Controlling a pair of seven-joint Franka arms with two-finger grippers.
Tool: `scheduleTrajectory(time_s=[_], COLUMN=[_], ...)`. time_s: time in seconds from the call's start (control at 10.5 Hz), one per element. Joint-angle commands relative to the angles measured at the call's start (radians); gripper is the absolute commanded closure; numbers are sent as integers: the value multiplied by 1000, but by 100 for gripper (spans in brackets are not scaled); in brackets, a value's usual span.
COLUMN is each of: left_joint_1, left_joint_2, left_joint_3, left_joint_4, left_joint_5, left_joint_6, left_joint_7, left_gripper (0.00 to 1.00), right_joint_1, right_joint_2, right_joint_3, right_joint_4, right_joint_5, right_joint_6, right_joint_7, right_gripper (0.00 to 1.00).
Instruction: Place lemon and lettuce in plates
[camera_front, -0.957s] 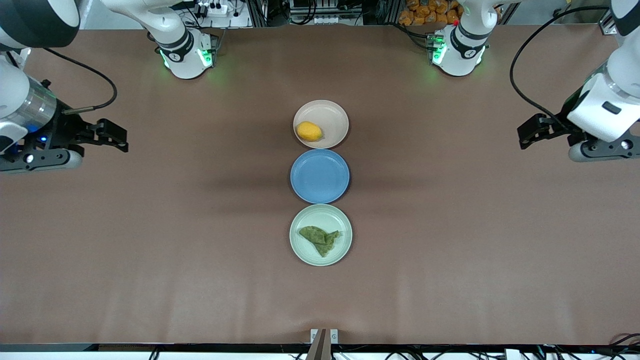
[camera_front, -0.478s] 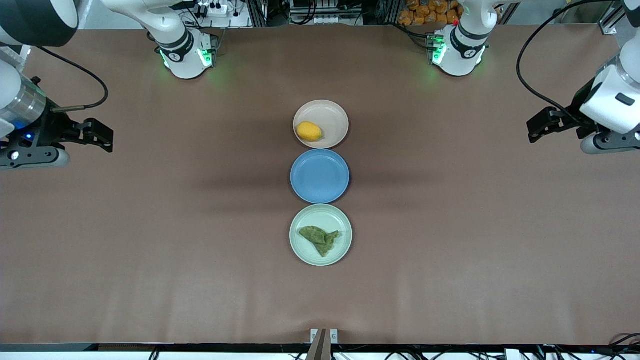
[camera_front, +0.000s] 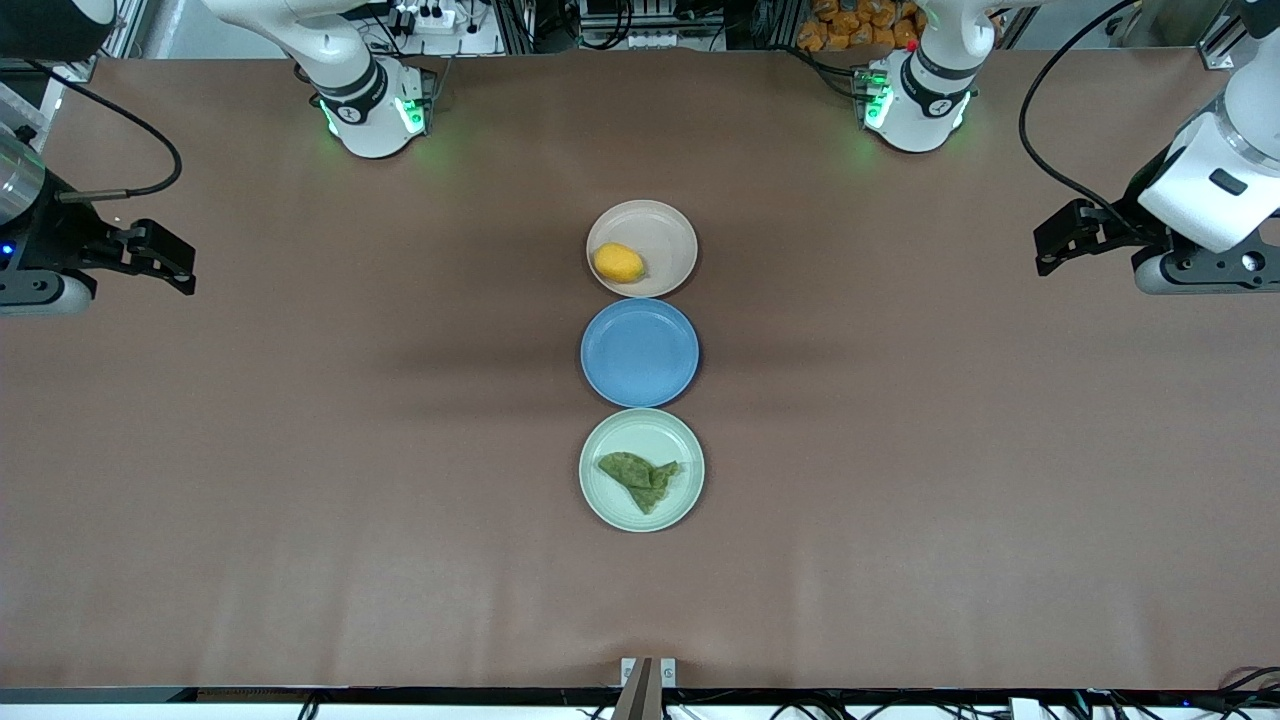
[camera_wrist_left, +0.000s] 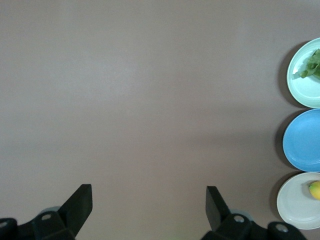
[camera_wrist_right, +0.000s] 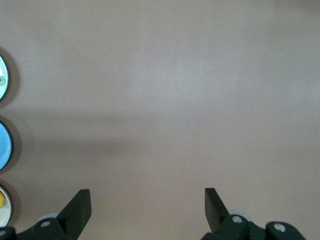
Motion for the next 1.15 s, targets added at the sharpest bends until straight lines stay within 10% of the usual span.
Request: scheduleTrajectory(time_s=[0.0, 1.05], left_joint_1=[3, 3], left_joint_2=[-27, -70], left_joint_3=[13, 39], left_joint_4=[-29, -87], left_joint_5=[-24, -21], left_joint_6=[19, 57], left_joint_7=[66, 70], left_gripper=[0, 0], right_joint_1=[-20, -93], right_joint_2=[-11, -13], right_joint_3=[7, 30], right_joint_4=[-2, 2], right_joint_5=[6, 43], right_joint_6=[-3, -3], right_joint_7=[-13, -22], right_gripper=[0, 0])
